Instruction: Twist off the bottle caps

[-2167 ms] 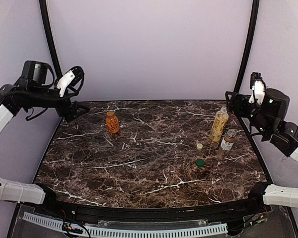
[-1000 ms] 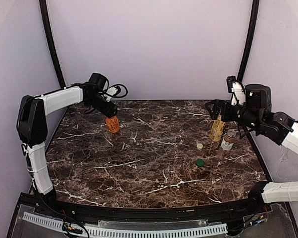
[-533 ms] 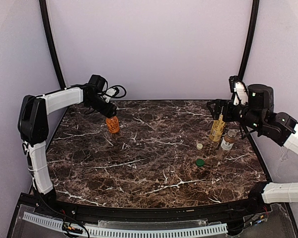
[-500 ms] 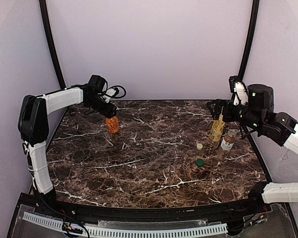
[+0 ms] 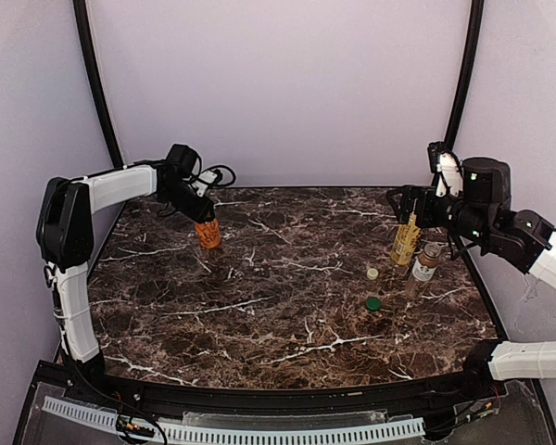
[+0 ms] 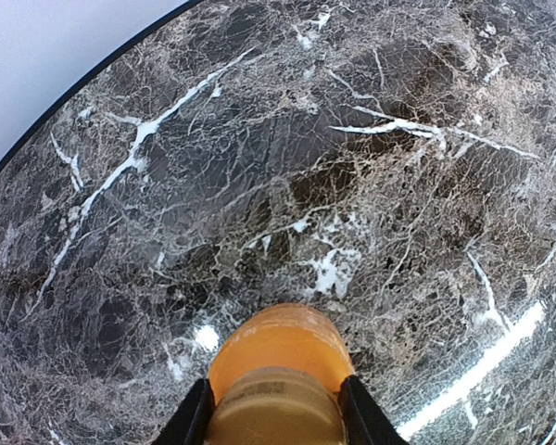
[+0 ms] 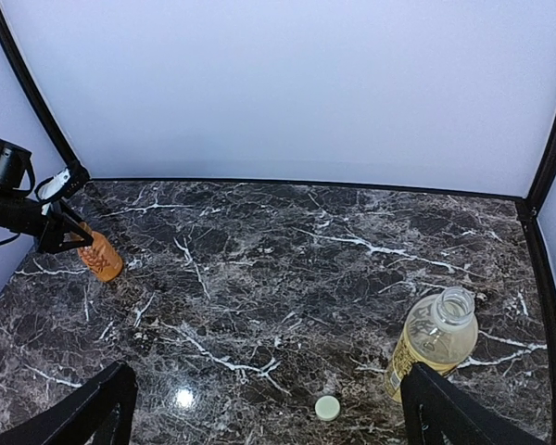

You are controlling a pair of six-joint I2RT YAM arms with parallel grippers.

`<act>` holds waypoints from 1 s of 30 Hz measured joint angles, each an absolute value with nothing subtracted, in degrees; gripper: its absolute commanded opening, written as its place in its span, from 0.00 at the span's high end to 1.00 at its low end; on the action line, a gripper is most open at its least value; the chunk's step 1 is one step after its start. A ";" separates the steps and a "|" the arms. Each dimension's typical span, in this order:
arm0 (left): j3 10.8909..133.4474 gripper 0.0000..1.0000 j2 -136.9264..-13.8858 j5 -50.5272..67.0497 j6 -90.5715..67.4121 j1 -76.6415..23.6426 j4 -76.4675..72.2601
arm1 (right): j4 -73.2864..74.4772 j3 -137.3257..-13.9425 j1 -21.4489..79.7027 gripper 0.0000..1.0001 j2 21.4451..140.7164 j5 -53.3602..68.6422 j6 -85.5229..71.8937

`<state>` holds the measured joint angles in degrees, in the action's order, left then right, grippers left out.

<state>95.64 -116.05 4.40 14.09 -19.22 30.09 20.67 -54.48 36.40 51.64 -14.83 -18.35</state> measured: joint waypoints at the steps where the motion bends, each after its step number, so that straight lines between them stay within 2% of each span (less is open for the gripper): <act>1: 95.68 0.99 -116.03 4.51 14.22 -19.22 30.26 | 20.67 -54.50 36.40 0.01 51.64 -14.81 -18.35; 8: 95.66 0.99 -113.89 6.20 16.19 -19.33 34.70 | 20.53 -55.64 37.58 0.02 51.83 -11.92 -17.04; 13: 94.13 0.99 -103.46 6.72 22.50 -22.13 39.88 | 16.97 -58.24 42.83 0.03 54.35 -5.58 -11.38; 19: 96.60 0.99 -85.03 10.90 33.47 -34.70 49.58 | 9.50 -64.18 54.61 0.01 67.31 2.22 1.32; 25: 98.61 0.99 -76.58 16.58 37.71 -39.00 61.41 | 5.43 -70.83 59.88 0.01 82.83 9.91 10.68; 30: 98.41 0.99 -73.52 20.05 38.98 -40.69 66.35 | -1.45 -72.73 60.47 0.01 88.73 16.45 11.53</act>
<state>98.41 -73.52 20.05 38.98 -40.69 66.35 -1.45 -72.73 60.47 88.73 16.45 11.53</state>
